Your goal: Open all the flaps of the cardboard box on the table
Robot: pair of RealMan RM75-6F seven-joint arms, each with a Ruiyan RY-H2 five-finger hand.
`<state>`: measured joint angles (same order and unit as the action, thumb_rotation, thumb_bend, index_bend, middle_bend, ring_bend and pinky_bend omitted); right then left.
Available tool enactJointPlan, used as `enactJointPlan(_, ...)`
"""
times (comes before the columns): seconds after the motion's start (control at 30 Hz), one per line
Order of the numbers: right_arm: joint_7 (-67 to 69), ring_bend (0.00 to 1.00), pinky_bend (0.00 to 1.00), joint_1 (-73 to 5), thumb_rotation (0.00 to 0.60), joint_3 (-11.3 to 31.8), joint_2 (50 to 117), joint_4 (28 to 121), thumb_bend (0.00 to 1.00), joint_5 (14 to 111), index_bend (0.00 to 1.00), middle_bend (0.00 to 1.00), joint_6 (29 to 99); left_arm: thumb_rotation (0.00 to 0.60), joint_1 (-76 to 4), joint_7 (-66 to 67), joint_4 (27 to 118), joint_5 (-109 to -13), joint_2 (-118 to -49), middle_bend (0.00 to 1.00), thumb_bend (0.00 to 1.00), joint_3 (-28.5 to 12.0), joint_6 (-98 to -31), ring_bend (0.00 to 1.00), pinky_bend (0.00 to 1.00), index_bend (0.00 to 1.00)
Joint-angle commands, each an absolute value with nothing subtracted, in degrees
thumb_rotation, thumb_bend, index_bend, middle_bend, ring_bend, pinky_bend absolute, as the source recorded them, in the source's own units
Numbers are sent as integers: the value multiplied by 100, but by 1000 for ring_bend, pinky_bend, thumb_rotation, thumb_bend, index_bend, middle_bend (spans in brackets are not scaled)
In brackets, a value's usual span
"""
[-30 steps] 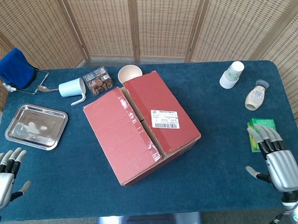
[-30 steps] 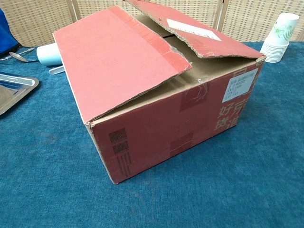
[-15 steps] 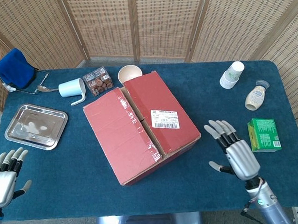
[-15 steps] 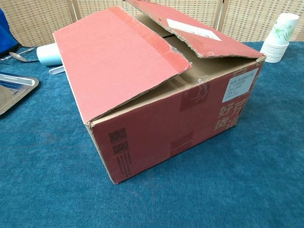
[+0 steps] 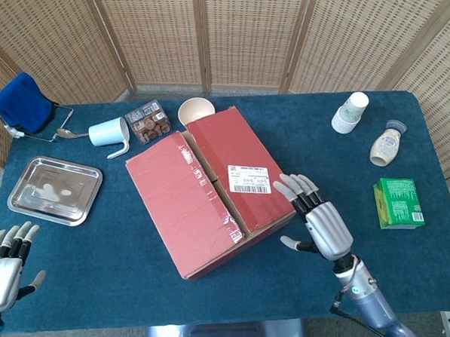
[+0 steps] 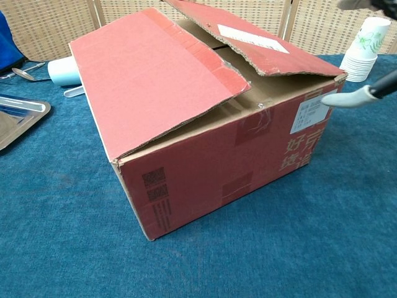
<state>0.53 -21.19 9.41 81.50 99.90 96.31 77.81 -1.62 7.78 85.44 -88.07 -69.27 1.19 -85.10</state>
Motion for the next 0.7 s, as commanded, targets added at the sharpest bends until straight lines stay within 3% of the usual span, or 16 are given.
enactJointPlan(0.03, 41, 0, 0, -2212, 600, 1007, 8243, 9909, 64, 9532, 0, 0, 7710, 600, -157, 762, 8546, -8798, -6918, 0, 133, 112, -8523, 0, 0, 40)
enactJointPlan(0.7, 242, 0, 0, -2681, 600, 1358, 9116, 9320, 67, 9025, 0, 0, 7709, 600, -192, 731, 8452, -8640, -6962, 0, 134, 79, -8397, 0, 0, 39)
